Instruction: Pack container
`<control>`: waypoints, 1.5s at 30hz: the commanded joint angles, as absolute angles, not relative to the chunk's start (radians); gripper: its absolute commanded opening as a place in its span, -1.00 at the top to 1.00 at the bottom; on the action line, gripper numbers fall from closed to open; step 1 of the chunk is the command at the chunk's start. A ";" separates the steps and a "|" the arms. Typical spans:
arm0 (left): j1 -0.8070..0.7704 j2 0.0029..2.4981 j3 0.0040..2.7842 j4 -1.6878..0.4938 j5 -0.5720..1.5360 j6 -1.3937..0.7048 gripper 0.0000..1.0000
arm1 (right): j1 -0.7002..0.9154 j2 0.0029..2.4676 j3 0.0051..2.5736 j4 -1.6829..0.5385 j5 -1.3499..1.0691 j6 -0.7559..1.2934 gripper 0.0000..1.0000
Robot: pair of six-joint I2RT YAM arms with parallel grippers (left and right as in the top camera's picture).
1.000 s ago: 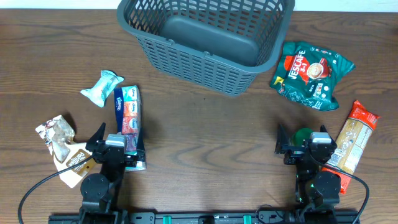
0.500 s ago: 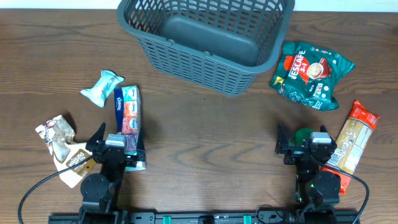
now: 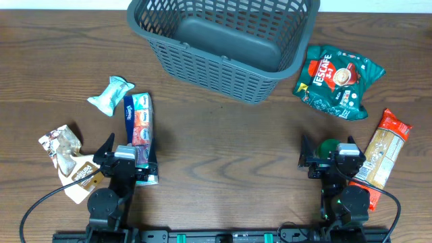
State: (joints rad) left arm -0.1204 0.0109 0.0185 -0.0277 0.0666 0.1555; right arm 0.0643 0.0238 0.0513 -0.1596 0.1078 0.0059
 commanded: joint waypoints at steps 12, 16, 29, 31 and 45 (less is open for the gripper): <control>-0.117 0.004 0.004 -0.067 0.062 0.164 -0.97 | 0.073 0.016 0.046 -0.160 0.108 0.002 -0.99; -0.117 0.004 0.004 -0.067 0.062 0.164 -0.97 | 0.073 0.016 0.046 -0.160 0.108 0.002 -0.99; -0.117 0.004 0.004 -0.031 0.015 0.174 -0.97 | 0.073 0.038 0.046 -0.157 0.046 0.065 -0.98; -0.117 0.004 0.007 0.011 0.018 0.099 -0.97 | 0.073 0.038 0.047 -0.157 0.014 0.159 -0.99; -0.117 0.386 0.551 -0.233 0.063 -0.091 -0.97 | 0.073 0.254 0.467 -0.520 -0.080 0.226 -0.99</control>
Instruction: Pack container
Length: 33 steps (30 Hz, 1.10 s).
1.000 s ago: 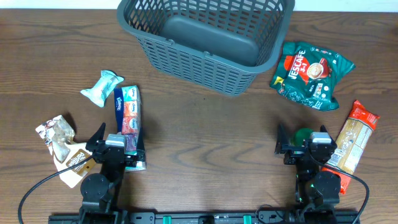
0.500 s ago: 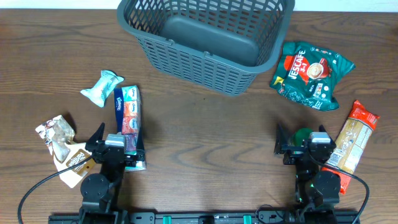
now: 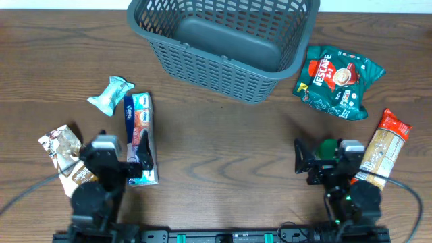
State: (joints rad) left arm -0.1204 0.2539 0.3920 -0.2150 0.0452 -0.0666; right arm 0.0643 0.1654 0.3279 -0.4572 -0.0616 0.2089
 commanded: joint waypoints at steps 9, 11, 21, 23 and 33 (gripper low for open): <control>-0.117 0.978 1.227 -0.648 0.173 -0.091 -0.97 | 0.073 0.743 1.013 -0.933 -0.143 0.071 -0.99; -0.117 1.113 1.398 -0.782 0.190 -0.086 -0.97 | 0.073 0.865 1.139 -1.048 -0.142 0.051 -0.98; -0.117 1.371 1.819 -1.120 0.255 -0.078 -0.97 | 0.073 1.311 1.664 -1.443 -0.257 0.038 -0.99; -0.117 1.363 1.819 -1.099 0.253 -0.076 -0.97 | 0.073 1.330 1.680 -1.426 -0.285 0.025 -0.63; -0.117 1.414 1.822 -0.834 0.189 -0.104 0.53 | 0.084 1.335 1.682 -1.372 -0.295 0.028 0.97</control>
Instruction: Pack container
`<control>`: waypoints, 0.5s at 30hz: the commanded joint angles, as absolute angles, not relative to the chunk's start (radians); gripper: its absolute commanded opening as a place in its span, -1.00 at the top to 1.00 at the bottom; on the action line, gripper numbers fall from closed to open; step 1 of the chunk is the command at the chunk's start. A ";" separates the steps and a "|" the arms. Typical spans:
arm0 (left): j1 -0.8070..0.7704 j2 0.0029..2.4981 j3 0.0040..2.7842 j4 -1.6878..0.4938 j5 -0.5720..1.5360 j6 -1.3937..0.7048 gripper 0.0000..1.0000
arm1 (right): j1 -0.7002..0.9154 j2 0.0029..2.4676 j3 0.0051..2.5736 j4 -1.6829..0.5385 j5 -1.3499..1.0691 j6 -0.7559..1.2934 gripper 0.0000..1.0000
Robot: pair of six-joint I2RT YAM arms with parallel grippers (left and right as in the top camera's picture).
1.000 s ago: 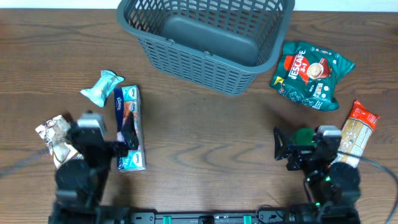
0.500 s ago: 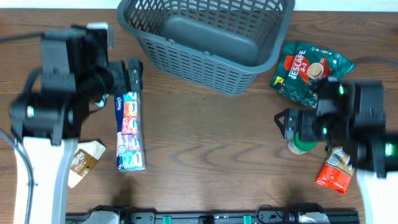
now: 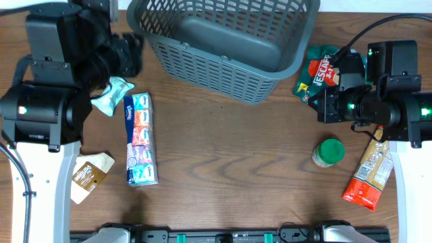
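Note:
The grey slatted basket [image 3: 223,47] stands at the back centre with nothing inside. My left arm is raised over the back left; its gripper [image 3: 129,54] is beside the basket's left wall, just above a white crumpled packet [image 3: 111,96]. A long tissue pack [image 3: 140,138] and a brown pouch [image 3: 88,175] lie below it. My right gripper [image 3: 325,101] hovers at the lower edge of the green coffee bag [image 3: 318,71], which it partly hides. Neither gripper's jaws can be made out from above.
A green-lidded jar [image 3: 329,152] stands on the table right of centre. An orange pasta pack [image 3: 368,175] lies slanted at the right, partly under the right arm. The left arm covers the table's left edge.
Both arms have risen from the front edge. The left gripper is now near the basket's left wall, the right one over the coffee bag. The jar shows fully; a brown-and-white packet at left is hidden.
Both arms sat folded at the front edge, the left by the tissue pack, the right in front of the jar. Then each had shifted slightly. Now both are raised and reach toward the back. The tissue pack, white packet and jar lie where they were.

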State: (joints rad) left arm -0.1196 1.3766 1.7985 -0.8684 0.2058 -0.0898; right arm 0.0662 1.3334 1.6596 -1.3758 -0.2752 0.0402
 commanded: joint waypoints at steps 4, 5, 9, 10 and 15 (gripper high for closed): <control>-0.117 1.487 1.849 -0.786 0.191 -0.107 0.75 | 0.114 1.335 1.682 -1.356 -0.292 0.028 0.97; -0.117 1.508 1.859 -0.785 0.191 -0.107 0.76 | 0.125 1.335 1.682 -1.351 -0.288 0.028 0.98; -0.120 1.582 1.898 -0.785 0.199 -0.106 0.78 | 0.179 1.338 1.682 -1.326 -0.250 0.016 0.97; -0.122 1.599 1.908 -0.784 0.199 -0.103 0.78 | 0.196 1.341 1.682 -1.319 -0.243 0.006 0.98; -0.149 1.654 1.929 -0.762 0.199 -0.072 0.78 | 0.277 1.365 1.682 -1.271 -0.239 -0.040 0.98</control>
State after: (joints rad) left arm -0.1295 1.6424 1.8862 -0.7761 0.2028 -0.0963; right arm 0.2329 1.3422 1.6615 -1.2877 -0.2523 0.0124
